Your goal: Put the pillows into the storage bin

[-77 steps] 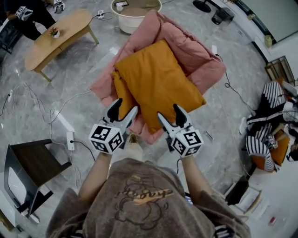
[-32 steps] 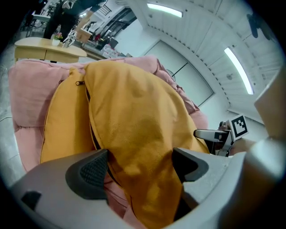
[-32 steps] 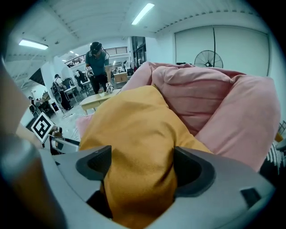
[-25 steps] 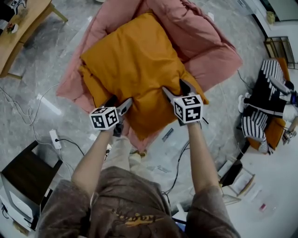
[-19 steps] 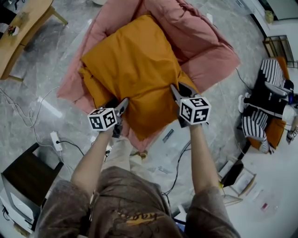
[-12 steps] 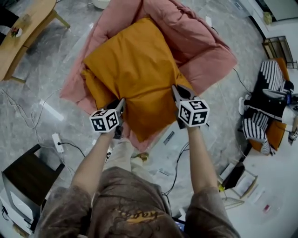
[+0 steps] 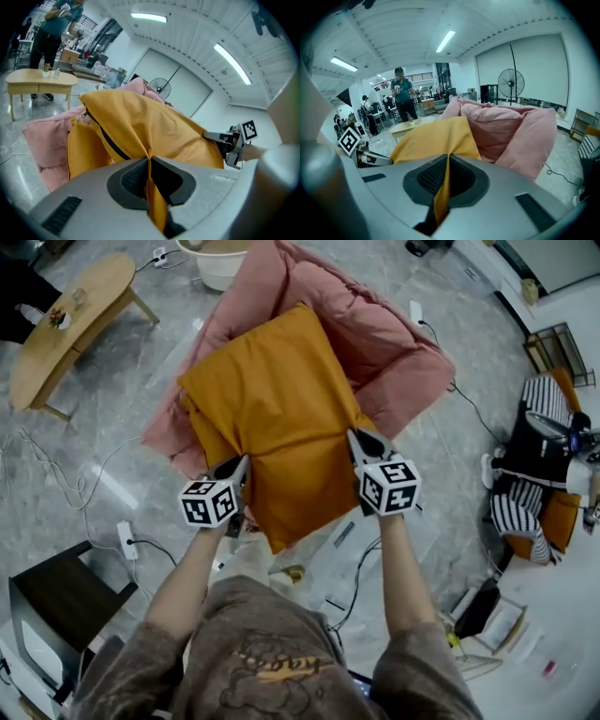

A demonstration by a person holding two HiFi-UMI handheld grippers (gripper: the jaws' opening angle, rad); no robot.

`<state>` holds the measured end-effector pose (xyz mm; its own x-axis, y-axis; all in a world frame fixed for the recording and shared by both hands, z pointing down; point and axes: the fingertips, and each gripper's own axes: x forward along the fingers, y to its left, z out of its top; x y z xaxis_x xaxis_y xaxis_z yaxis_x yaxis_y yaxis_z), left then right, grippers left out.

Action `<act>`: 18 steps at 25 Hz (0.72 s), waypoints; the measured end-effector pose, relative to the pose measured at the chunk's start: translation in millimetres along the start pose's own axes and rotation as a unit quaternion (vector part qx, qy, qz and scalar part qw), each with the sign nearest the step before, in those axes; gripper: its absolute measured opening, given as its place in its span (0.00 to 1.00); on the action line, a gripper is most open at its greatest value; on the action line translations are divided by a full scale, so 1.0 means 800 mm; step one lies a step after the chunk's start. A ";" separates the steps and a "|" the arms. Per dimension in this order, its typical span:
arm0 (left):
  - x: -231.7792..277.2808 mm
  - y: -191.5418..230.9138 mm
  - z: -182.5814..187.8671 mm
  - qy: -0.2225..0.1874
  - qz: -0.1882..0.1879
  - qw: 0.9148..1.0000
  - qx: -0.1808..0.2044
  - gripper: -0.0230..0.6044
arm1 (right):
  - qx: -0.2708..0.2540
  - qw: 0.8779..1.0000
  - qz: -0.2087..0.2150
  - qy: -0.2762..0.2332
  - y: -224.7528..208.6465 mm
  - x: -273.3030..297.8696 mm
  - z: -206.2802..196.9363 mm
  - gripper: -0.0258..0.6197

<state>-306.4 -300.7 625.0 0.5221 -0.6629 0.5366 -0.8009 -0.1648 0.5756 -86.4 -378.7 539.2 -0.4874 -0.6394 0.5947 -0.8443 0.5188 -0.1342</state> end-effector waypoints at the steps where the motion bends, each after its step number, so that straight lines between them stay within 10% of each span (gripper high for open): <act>1: -0.010 -0.010 0.003 -0.002 -0.005 1.000 0.008 0.07 | 0.001 1.000 -0.003 -0.005 0.003 -0.013 0.003 0.05; 18: -0.108 -0.277 -0.024 -0.015 -0.128 0.984 0.124 0.07 | 0.050 0.984 -0.124 -0.121 -0.022 -0.357 -0.039 0.06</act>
<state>-168.1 -193.2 463.0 0.7101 -0.5969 0.3734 -0.6932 -0.4999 0.5192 74.1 -187.6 396.6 -0.2926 -0.8620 0.4139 -0.9556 0.2792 -0.0941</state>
